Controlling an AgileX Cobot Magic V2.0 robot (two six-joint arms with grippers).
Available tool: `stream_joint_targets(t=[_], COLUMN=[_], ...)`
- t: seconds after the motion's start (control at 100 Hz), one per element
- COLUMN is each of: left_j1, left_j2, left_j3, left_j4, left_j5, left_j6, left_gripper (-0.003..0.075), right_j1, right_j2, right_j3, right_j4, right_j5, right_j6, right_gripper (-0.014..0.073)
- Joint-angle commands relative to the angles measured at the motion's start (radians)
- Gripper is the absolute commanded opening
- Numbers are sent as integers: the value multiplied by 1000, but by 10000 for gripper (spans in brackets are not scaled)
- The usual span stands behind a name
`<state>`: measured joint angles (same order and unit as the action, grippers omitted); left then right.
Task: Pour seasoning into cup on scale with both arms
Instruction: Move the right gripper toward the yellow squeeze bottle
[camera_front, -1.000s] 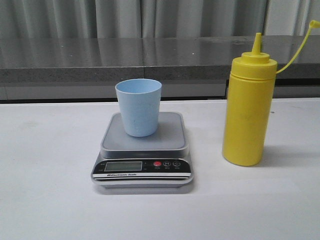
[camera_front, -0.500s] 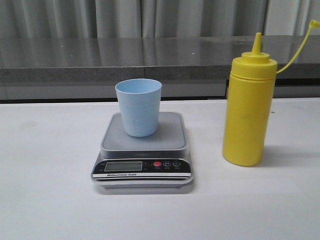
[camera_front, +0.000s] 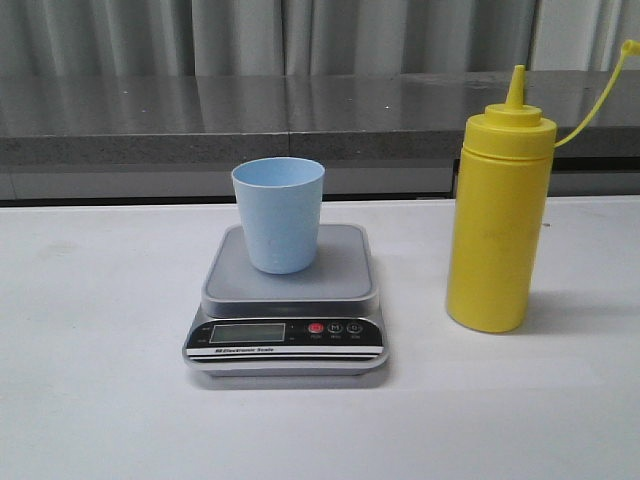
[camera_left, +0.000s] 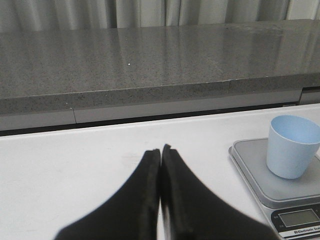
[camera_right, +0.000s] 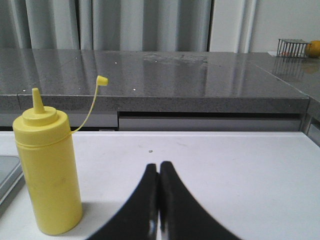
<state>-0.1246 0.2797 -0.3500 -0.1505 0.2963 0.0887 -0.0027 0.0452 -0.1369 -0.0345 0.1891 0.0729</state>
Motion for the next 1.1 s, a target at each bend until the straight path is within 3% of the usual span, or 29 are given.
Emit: stream_joint_targets(t=[0.0,0.19,0.34,0.46,0.68,0.95,1.09], left_j1=[5,5,5,5,5,5,5], left_j2=[6,6,6,6,6,6,6], left_j3=[-29,-29,-29,-29,-29,-29,-29], left_j4=[-3,-3,-3,-3,-3,-3,-3], left_j5=[-82,-82,-82,-82,-82,-82,-82], left_j6=[0,0,0,0,0,0,0], left_gripper=[-18,-18,-18,-18,-18,-18,-18], right_j1=[-6,-6,-6,-2,3,67,68], right_j2=[97,344,527,646,790,872,875], right_j3=[-142,-367,-474,-501,-501,-489,-409], right_j4=[-10,0,34,103,104,101,101], right_j5=[39,210,213,168,52,-19,-163], right_j6=[-5,-5,-5,-5,-18,-79,-73], right_gripper=[-67,-67,-67,-67,-67,-67,-67])
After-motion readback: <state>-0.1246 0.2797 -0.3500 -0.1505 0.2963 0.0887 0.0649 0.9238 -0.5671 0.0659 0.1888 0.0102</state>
